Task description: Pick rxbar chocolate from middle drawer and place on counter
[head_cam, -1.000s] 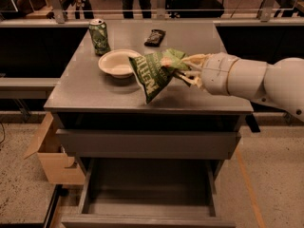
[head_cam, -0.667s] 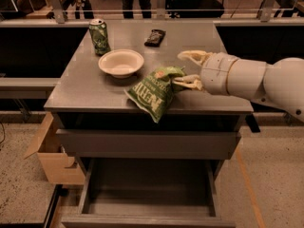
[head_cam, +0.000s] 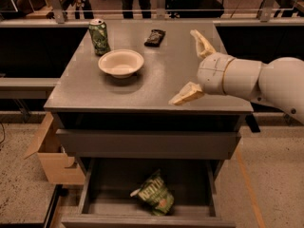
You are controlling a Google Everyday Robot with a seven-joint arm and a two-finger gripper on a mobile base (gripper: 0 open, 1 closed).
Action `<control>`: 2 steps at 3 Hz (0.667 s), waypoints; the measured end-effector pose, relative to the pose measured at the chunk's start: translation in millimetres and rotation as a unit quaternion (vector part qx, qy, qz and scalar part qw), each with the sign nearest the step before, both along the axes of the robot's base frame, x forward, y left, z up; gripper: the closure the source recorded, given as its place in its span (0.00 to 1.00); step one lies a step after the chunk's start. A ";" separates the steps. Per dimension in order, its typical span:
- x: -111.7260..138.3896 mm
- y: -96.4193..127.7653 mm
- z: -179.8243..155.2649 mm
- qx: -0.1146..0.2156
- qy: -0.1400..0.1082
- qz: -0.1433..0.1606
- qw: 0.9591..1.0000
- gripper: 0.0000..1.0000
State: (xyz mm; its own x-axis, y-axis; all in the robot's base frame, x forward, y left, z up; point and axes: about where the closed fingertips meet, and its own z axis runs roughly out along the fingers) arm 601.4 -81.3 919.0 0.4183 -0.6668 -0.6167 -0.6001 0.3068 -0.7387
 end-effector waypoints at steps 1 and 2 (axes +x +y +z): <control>10.7 -15.7 9.1 0.010 -0.003 -0.023 1.000 0.00; 10.7 -15.6 9.1 0.010 -0.003 -0.023 1.000 0.00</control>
Offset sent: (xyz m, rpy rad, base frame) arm 0.0174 -0.0324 0.0147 0.0380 -0.0090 -0.0826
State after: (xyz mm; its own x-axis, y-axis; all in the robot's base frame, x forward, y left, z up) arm 612.1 -97.0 928.1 0.3911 -0.6724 -0.6284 -0.5814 0.3487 -0.7351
